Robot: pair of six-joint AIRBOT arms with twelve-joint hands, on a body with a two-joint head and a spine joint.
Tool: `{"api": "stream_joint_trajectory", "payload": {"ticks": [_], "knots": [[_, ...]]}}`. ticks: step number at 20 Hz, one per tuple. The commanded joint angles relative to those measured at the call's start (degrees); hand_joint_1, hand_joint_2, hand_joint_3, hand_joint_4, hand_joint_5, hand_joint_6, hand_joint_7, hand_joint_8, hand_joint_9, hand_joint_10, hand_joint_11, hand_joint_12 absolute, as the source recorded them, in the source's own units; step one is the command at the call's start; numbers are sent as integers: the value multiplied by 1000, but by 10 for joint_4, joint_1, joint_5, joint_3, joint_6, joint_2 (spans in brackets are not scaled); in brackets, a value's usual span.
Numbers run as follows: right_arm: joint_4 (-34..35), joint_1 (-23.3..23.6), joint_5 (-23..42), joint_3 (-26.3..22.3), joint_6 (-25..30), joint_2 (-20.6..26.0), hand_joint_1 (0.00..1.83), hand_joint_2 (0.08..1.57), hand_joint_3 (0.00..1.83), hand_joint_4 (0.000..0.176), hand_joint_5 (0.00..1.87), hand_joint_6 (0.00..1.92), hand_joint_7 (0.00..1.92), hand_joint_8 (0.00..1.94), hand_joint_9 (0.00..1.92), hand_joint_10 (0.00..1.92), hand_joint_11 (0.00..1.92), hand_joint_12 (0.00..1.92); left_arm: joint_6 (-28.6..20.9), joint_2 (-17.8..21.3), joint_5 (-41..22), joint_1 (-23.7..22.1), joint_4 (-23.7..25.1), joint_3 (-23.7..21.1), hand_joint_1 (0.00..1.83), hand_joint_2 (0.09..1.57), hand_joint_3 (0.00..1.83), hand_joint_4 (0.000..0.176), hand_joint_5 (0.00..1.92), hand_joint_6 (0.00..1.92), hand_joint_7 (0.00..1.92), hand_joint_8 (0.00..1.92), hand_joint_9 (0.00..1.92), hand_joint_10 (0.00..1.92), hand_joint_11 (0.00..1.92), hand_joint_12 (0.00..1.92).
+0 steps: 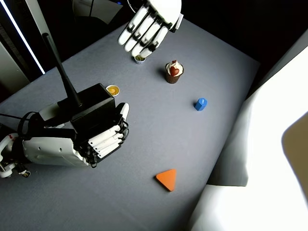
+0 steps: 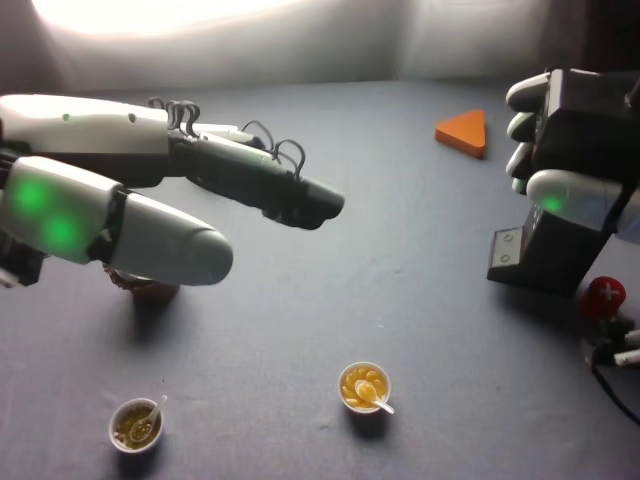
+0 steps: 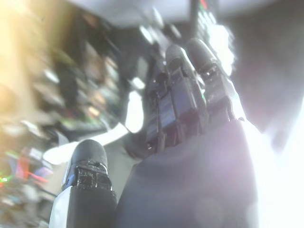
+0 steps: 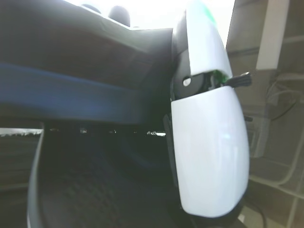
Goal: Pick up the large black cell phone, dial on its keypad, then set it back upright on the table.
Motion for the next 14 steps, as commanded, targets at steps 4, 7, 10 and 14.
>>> {"api": "stream_joint_trajectory", "payload": {"ticks": [4, 7, 10, 14], "knots": [[14, -1, 82, -1, 12, 1, 1475, 1206, 0, 0, 678, 1152, 653, 1326, 786, 1310, 736, 1684, -50, 4, 10, -8, 4, -1, 0, 1228, 0, 0, 296, 0, 406, 0, 429, 1, 15, 1034], [14, -1, 82, -2, 12, -2, 1475, 1195, 0, 0, 732, 1109, 672, 1275, 790, 1305, 743, 1675, -74, 5, 21, -7, -24, 2, 0, 1233, 2, 0, 304, 4, 425, 8, 444, 7, 24, 1043], [15, -1, 82, -1, 12, -3, 1476, 1190, 0, 0, 731, 1098, 684, 1260, 795, 1303, 769, 1649, -106, 8, 36, -3, -26, 2, 0, 1234, 1, 0, 277, 0, 382, 0, 417, 0, 3, 1031], [14, -8, 82, -4, 12, -4, 1478, 1184, 0, 0, 727, 1087, 699, 1247, 808, 1286, 788, 1625, -132, 5, 37, 15, -26, 3, 0, 1238, 2, 0, 286, 4, 396, 6, 431, 6, 26, 1039]]}}
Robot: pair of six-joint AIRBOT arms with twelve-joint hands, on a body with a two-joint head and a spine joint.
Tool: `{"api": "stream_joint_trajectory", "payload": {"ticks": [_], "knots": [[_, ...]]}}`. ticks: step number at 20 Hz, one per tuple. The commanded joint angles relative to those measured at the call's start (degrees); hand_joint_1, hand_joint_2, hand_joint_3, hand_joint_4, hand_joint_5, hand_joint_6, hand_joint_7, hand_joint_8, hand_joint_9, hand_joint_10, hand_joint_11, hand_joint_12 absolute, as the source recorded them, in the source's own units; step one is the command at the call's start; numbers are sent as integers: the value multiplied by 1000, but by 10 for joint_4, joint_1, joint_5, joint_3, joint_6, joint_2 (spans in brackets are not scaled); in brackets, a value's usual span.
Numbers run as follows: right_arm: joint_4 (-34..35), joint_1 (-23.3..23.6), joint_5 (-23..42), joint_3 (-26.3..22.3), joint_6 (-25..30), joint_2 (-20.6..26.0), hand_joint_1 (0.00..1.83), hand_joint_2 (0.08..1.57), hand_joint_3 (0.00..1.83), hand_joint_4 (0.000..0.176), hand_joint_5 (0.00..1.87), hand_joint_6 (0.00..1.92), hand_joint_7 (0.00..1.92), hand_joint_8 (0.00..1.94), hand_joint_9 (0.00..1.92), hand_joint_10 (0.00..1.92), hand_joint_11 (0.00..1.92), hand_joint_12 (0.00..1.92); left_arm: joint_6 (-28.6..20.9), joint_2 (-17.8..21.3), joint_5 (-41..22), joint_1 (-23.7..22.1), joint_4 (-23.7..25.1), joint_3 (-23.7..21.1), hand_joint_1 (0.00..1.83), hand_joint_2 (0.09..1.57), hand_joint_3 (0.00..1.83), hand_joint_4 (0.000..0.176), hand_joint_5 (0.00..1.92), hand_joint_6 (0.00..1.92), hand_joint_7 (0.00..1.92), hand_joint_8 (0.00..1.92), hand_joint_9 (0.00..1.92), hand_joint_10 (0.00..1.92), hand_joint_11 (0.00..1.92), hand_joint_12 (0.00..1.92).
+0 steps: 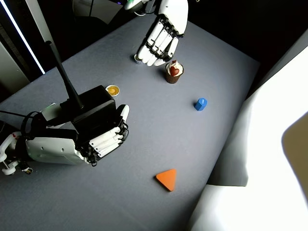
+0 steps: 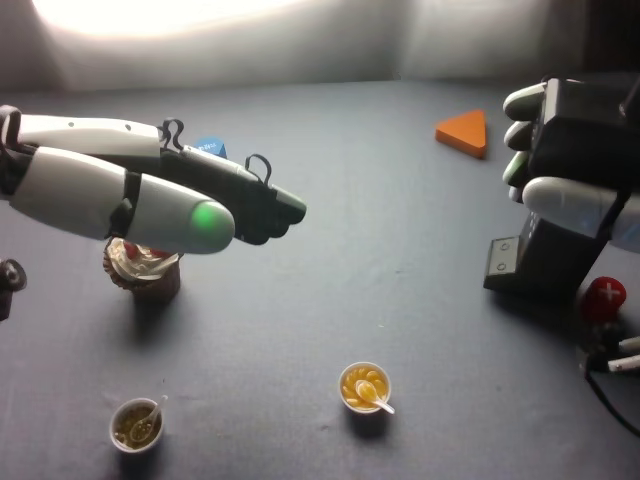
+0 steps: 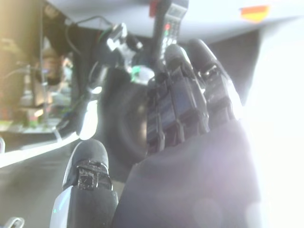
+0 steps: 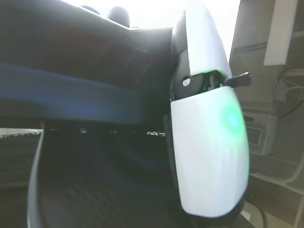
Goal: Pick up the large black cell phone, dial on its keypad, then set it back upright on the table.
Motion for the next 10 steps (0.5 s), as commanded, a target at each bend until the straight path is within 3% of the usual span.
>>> {"api": "stream_joint_trajectory", "payload": {"ticks": [1, 2, 3, 4, 5, 6, 7, 8, 10], "knots": [[0, -1, 79, 0, 12, 5, 1485, 1135, 0, 0, 854, 894, 794, 1167, 907, 1177, 916, 1526, -7, 3, -34, -8, -44, -3, 0, 1240, 3, 0, 290, 6, 405, 9, 439, 9, 30, 1041], [0, -3, 79, -1, 12, 5, 1488, 1112, 0, 0, 923, 825, 831, 1106, 950, 1108, 940, 1492, -9, 4, -35, 1, -44, -3, 0, 1239, 2, 0, 314, 13, 428, 16, 458, 15, 54, 1048], [0, -4, 79, -2, 12, 5, 1481, 1161, 2, 0, 804, 999, 734, 1200, 843, 1232, 824, 1582, -10, 4, -35, 4, -44, -3, 0, 1238, 1, 0, 311, 10, 424, 12, 451, 10, 45, 1044], [0, -4, 80, -2, 12, 5, 1487, 1125, 0, 0, 900, 863, 818, 1113, 933, 1135, 910, 1524, -12, 5, -34, 6, -44, -3, 0, 1239, 1, 0, 290, 2, 416, 7, 440, 5, 34, 1042], [0, -4, 82, -3, 12, 5, 1479, 1175, 0, 0, 774, 1021, 713, 1244, 819, 1275, 799, 1614, -12, 6, -34, 6, -43, -3, 0, 1237, 0, 0, 297, 5, 420, 7, 442, 5, 37, 1046], [0, -4, 82, -3, 12, 5, 1477, 1190, 0, 0, 740, 1048, 684, 1291, 786, 1322, 771, 1645, -15, 8, -32, 5, -43, -3, 0, 1236, 0, 0, 300, 6, 421, 7, 445, 6, 36, 1047], [0, -5, 82, -3, 12, 5, 1390, 1164, 0, 0, 854, 954, 781, 1244, 897, 1326, 879, 1329, -17, 9, -31, 5, -43, -4, 0, 1238, 1, 0, 289, 1, 409, 1, 432, 1, 18, 1043], [0, -5, 82, -2, 12, 5, 1468, 1128, 0, 0, 919, 812, 823, 1151, 935, 1169, 881, 1524, -19, 11, -30, 5, -42, -4, 0, 1239, 1, 0, 294, 3, 403, 0, 425, 0, 17, 1045], [0, -6, 82, -2, 12, 5, 1479, 1175, 3, 0, 749, 1061, 712, 1231, 842, 1235, 778, 1629, -20, 14, -30, 14, -41, -6, 0, 1237, 0, 0, 308, 7, 409, 2, 427, 1, 16, 1049]]}}
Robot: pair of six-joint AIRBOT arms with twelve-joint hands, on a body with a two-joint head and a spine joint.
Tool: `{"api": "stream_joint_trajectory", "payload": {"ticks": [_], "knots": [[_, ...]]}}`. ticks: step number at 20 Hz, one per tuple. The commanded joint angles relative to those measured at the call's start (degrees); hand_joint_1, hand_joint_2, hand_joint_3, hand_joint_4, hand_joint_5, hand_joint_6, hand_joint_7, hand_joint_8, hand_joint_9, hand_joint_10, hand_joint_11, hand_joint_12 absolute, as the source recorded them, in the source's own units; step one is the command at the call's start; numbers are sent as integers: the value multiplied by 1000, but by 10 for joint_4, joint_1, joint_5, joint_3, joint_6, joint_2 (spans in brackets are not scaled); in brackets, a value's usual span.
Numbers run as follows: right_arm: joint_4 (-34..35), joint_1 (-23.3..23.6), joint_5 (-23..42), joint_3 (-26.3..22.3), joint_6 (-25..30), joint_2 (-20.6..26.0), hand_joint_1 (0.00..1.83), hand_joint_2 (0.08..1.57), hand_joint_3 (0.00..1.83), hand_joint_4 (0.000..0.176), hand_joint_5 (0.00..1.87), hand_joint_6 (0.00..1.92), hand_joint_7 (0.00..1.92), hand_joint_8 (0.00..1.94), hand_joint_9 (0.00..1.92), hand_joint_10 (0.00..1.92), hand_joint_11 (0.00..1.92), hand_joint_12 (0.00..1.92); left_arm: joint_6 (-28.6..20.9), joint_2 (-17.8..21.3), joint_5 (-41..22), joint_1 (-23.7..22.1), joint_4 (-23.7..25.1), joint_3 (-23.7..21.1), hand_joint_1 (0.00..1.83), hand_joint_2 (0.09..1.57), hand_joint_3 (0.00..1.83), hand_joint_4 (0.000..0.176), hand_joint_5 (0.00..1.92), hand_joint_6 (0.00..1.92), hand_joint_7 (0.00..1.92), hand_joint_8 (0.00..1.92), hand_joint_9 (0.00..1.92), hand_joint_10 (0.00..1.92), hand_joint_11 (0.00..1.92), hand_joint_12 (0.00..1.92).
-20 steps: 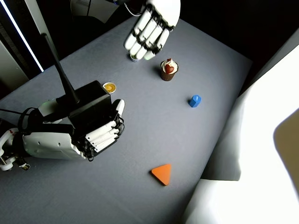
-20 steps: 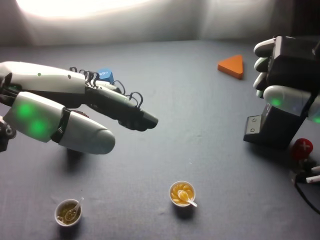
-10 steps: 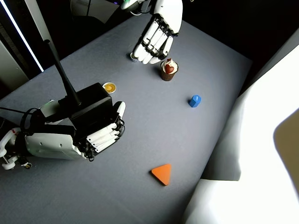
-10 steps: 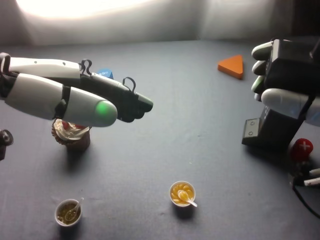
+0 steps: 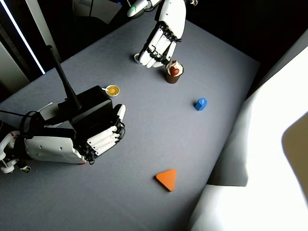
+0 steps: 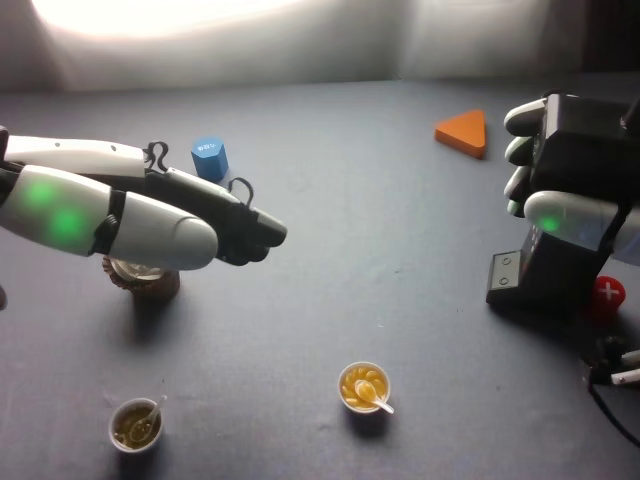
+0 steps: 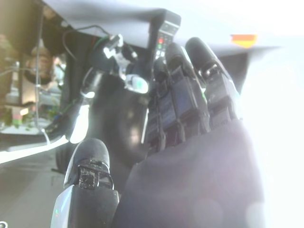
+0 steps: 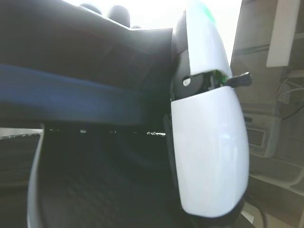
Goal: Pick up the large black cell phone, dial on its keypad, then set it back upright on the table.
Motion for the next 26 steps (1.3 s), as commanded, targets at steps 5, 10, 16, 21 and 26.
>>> {"api": "stream_joint_trajectory", "payload": {"ticks": [5, 10, 16, 21, 26], "knots": [[-4, -1, 83, -1, 11, 5, 1488, 1114, 1, 0, 938, 772, 816, 1135, 931, 1148, 945, 1489, -7, 5, -28, -4, -44, -12, 0, 1238, 1, 0, 310, 8, 435, 11, 450, 9, 37, 1062], [-16, -1, 89, -3, 11, 6, 1487, 1113, 0, 0, 945, 795, 801, 1120, 931, 1149, 960, 1465, -9, 5, -25, -2, -42, -14, 0, 1242, 2, 0, 322, 8, 451, 10, 468, 11, 60, 1063], [-16, -2, 90, -2, 11, 6, 1383, 1120, 0, 0, 927, 911, 870, 1075, 1006, 1194, 1034, 1114, -17, 5, -21, 5, -38, -19, 0, 1240, 0, 0, 314, 0, 446, 0, 472, 0, 82, 1034], [-24, -5, 90, 0, 11, 6, 1491, 1091, 0, 0, 937, 861, 870, 976, 1005, 1027, 987, 1412, -22, 7, -18, 7, -33, -26, 0, 1243, 0, 0, 320, 1, 456, 2, 473, 1, 60, 1058], [-31, -6, 92, 0, 11, 6, 1407, 1098, 0, 0, 960, 821, 921, 1026, 1018, 1140, 1002, 1203, -25, 11, -17, -2, -27, -28, 0, 1240, 1, 0, 315, 1, 454, 0, 473, 2, 66, 1022]]}}
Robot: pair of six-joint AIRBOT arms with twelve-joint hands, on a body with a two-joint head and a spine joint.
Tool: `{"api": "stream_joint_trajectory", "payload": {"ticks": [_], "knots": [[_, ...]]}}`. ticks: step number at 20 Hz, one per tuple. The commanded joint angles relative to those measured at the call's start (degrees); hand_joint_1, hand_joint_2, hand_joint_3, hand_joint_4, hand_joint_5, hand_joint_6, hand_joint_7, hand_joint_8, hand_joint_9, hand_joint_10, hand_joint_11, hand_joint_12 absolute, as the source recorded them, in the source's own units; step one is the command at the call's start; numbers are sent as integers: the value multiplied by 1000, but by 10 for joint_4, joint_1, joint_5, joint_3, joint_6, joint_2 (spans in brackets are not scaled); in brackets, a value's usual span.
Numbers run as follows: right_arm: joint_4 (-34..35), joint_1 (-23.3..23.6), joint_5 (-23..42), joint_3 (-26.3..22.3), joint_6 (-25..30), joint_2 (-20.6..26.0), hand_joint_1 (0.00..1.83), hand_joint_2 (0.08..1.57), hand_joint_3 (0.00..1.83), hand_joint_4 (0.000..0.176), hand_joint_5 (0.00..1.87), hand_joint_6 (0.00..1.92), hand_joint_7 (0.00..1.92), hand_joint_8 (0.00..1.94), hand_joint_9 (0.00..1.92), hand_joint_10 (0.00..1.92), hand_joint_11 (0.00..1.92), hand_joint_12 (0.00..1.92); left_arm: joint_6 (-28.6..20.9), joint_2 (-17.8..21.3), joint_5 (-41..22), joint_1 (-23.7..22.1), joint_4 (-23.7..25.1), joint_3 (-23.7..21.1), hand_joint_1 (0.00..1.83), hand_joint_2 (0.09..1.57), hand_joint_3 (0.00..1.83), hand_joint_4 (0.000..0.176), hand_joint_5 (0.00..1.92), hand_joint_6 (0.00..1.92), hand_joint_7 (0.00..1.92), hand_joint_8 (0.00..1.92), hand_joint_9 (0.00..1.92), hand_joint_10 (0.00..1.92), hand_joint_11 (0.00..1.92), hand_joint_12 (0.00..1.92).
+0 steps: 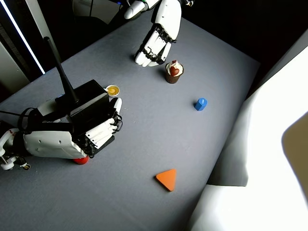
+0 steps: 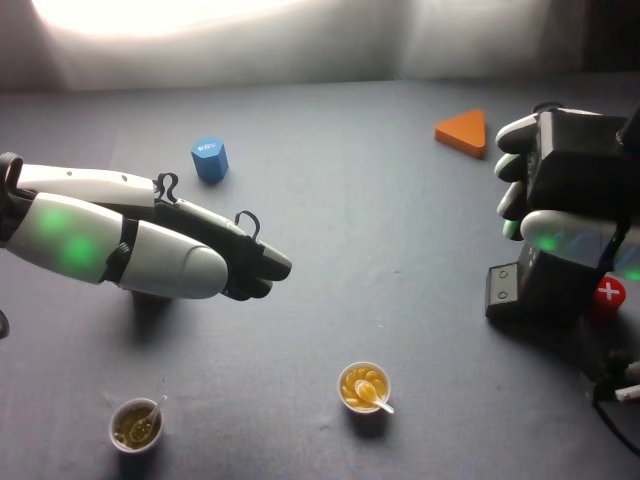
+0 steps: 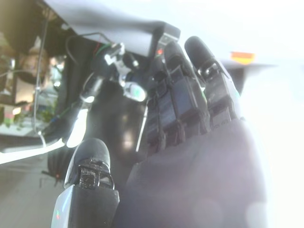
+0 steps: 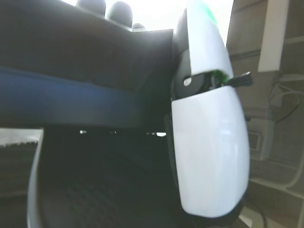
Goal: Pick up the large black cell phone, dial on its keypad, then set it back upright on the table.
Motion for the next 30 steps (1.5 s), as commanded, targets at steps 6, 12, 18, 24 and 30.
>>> {"api": "stream_joint_trajectory", "payload": {"ticks": [6, 12, 18, 24, 30], "knots": [[-1, 1, 79, 3, 11, 6, 1228, 1165, 0, 0, 907, 1070, 831, 1216, 835, 893, 741, 1176, -7, 8, -29, -15, -35, -4, 0, 1243, 1, 0, 309, 0, 457, 0, 470, 0, 63, 1017], [-1, 1, 80, 4, 11, 6, 1062, 1081, 0, 0, 716, 19, 683, 2, 637, 133, 323, 1140, -8, 8, -30, -16, -35, -3, 0, 1241, 0, 0, 317, 8, 470, 9, 479, 8, 83, 1025], [-1, 1, 81, 11, 11, 6, 844, 990, 0, 0, 564, 0, 558, 0, 492, 0, 92, 1066, -9, 8, -29, -25, -35, -4, 0, 1239, 0, 0, 334, 9, 497, 12, 500, 12, 96, 1027], [-1, 1, 81, 19, 11, 6, 627, 1004, 1, 0, 334, 0, 326, 2, 279, 2, 0, 691, -10, 8, -28, -29, -30, -4, 0, 1238, 0, 0, 301, 0, 480, 4, 474, 1, 66, 1014], [-1, 1, 81, 24, 11, 6, 408, 911, 0, 21, 73, 2, 65, 2, 18, 2, 0, 35, -11, 8, -28, -33, -29, -4, 0, 1248, 3, 0, 323, 7, 487, 2, 489, 5, 88, 1023]]}}
